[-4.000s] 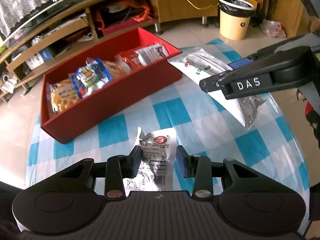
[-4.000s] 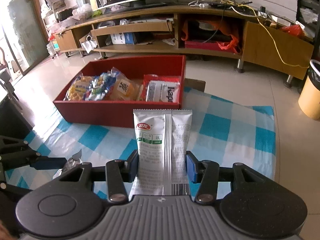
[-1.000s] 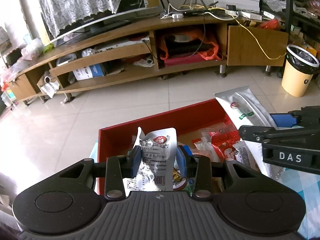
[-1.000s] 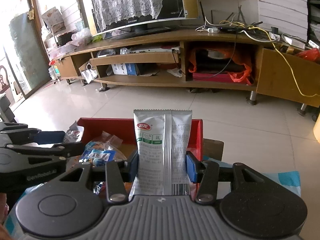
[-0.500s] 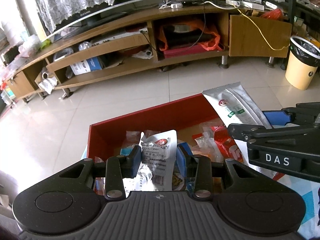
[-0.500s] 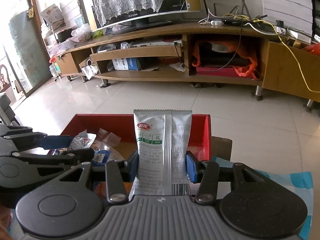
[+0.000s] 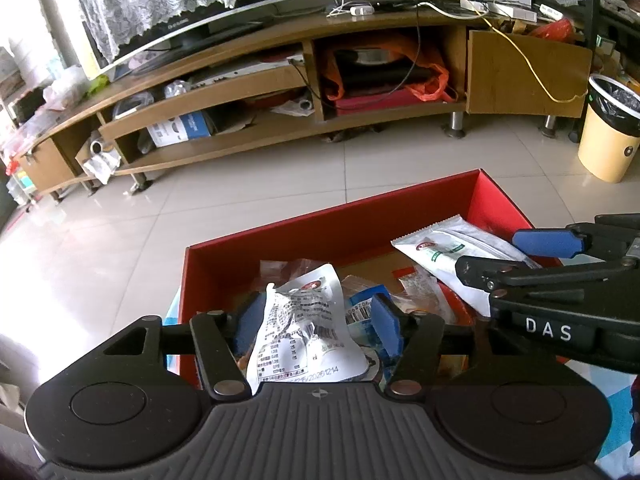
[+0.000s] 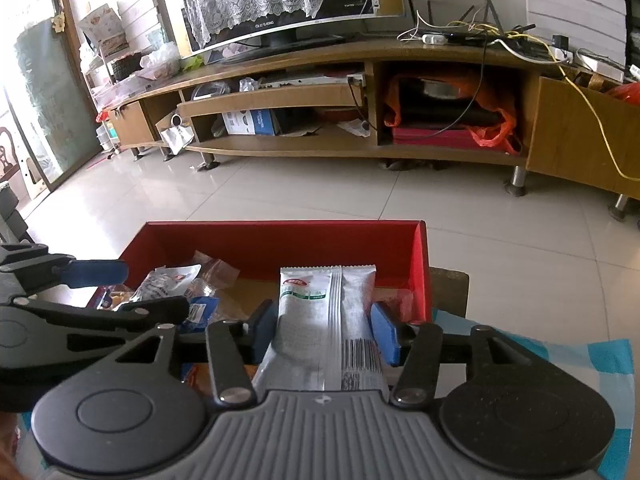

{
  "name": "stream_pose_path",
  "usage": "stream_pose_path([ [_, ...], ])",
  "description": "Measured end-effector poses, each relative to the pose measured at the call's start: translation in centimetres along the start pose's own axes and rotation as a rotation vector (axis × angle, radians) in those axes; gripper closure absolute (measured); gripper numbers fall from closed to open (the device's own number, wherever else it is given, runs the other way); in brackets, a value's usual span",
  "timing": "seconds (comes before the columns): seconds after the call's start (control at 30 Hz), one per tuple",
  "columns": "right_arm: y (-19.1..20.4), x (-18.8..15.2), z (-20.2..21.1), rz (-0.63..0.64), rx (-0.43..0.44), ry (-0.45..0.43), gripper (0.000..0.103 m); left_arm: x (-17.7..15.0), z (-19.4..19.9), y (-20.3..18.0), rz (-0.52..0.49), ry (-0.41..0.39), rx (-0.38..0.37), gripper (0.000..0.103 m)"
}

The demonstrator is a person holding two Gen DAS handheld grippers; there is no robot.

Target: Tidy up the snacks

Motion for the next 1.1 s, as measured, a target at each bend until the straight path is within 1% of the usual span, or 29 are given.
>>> stream_pose_path([
  [0.17,0.1,0.0,0.3,0.006,-0.014,0.013,0.05,-0.1,0.6,-0.2,-0.006,-0.003,0.003,0.03],
  [0.6,1.6,-0.3,3.6,0.023,-0.029,0.01,0.047,-0.8,3.7,0.8,0.028,-0.028,-0.01,0.023],
  [0.77,2.1,-1.0,4.4,0.032,-0.037,0.019,0.046,-1.4,4.4,0.9,0.032,-0.026,-0.023,0.022],
  [0.97,2.1,-1.8,6.0,0.01,-0.036,0.012,0.046,-2.0,5.4,0.9,0.04,-0.029,-0.026,0.022],
  [1.1,2.3,-2.4,7.1,0.004,-0.035,0.009,0.043,-2.8,5.9,0.9,0.051,-0.021,-0.036,0.022],
])
Point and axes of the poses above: each gripper's, at about its wrist camera, not at the fingertips, and z roughly against the way its jaws point, y to its left, x to its top, the point moved 3 cm from there along -z, roughly the way its jaws point, and after that the axes turned 3 degrees about -z, right-handed, at the moved point
